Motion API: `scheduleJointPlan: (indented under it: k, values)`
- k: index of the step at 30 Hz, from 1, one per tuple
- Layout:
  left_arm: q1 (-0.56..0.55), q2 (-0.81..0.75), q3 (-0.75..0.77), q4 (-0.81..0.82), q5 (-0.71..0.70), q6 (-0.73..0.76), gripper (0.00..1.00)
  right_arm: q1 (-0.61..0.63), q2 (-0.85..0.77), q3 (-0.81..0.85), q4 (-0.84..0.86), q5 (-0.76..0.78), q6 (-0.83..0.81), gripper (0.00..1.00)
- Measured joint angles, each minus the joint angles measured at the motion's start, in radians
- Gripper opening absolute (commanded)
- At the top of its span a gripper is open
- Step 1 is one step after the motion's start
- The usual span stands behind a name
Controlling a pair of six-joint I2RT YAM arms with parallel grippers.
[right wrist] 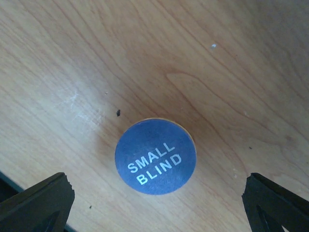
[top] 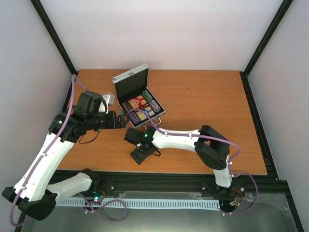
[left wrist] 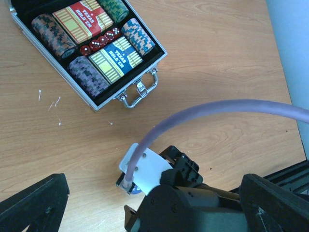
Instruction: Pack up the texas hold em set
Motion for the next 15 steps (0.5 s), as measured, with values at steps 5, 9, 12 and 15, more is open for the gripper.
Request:
scheduleJointPlan:
  k: [5, 9, 12, 15]
  values:
    - [0.000, -0.014, -0.010, -0.016, -0.004, 0.000, 1.00, 0.000, 0.050, 0.000, 0.003, -0.002, 0.000, 0.90]
    - [0.000, -0.025, -0.019, -0.019, -0.010, -0.001, 1.00, 0.000, 0.086, 0.008, 0.002, -0.002, -0.004, 0.87]
    - [0.000, -0.026, -0.023, -0.019, -0.013, -0.001, 1.00, 0.000, 0.095, 0.021, 0.003, -0.002, -0.009, 0.85]
    - [0.000, -0.026, -0.028, -0.019, -0.016, -0.001, 1.00, 0.000, 0.101, 0.024, 0.006, -0.002, -0.013, 0.82]
